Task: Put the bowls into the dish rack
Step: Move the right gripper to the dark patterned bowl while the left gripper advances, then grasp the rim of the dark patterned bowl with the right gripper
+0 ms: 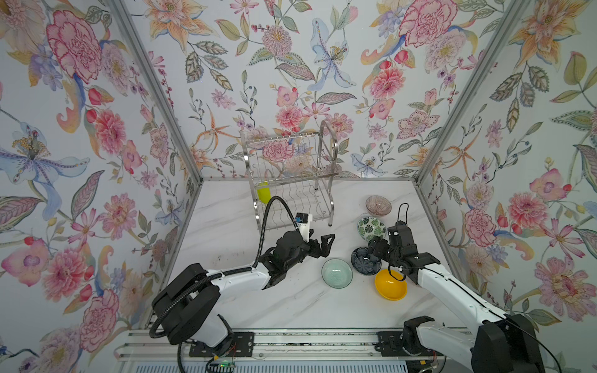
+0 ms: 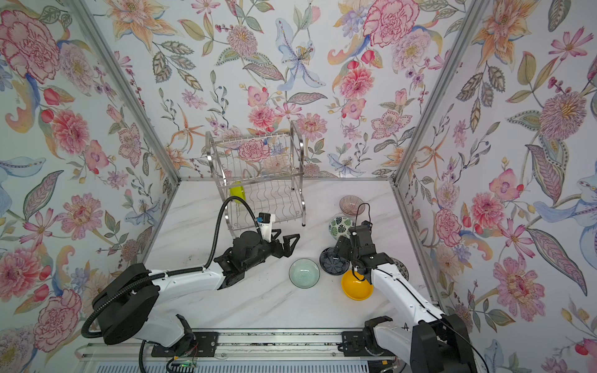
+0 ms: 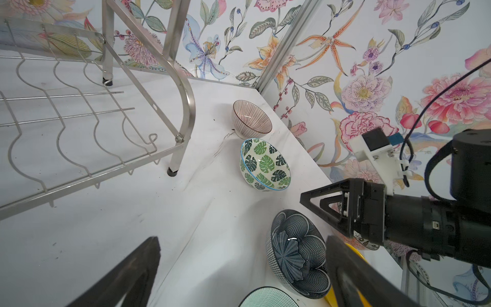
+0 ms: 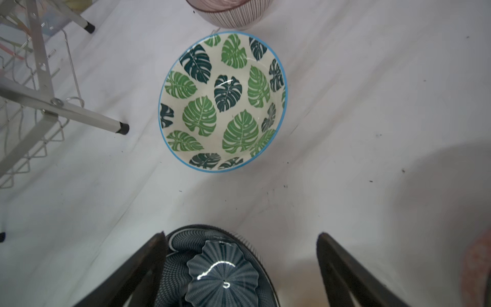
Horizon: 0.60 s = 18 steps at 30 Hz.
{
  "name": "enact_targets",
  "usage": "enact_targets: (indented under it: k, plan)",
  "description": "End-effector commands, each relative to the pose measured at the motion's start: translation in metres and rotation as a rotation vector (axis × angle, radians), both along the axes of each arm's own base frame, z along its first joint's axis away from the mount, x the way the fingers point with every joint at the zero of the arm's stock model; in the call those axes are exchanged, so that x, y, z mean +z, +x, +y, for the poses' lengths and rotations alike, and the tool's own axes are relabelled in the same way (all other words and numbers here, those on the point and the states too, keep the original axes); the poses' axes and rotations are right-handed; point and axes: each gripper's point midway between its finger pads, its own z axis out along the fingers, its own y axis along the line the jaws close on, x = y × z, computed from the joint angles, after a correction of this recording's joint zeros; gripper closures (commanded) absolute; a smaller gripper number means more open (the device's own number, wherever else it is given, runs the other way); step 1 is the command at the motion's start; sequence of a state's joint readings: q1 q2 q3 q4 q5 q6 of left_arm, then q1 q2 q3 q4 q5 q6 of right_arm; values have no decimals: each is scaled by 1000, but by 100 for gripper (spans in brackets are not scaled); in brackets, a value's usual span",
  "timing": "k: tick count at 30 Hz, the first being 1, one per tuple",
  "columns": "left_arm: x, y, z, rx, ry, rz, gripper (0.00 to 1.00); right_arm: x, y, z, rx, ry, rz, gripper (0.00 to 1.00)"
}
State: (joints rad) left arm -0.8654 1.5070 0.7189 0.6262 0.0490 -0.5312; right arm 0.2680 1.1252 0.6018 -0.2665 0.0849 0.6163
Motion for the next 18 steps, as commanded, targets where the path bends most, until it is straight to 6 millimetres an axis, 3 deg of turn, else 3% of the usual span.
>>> enact_targets:
  k: [1, 13, 18]
  plan:
    - [10, -2, -16, -37, -28, -35, 1, -19, -12, 6, 41, 48, 67, 23]
    - [10, -2, -21, -44, -24, -34, 1, -31, -13, 12, 97, 74, 112, 54]
    - [7, -2, -17, -31, -11, -33, 1, -37, -16, 11, 107, 58, 132, 60]
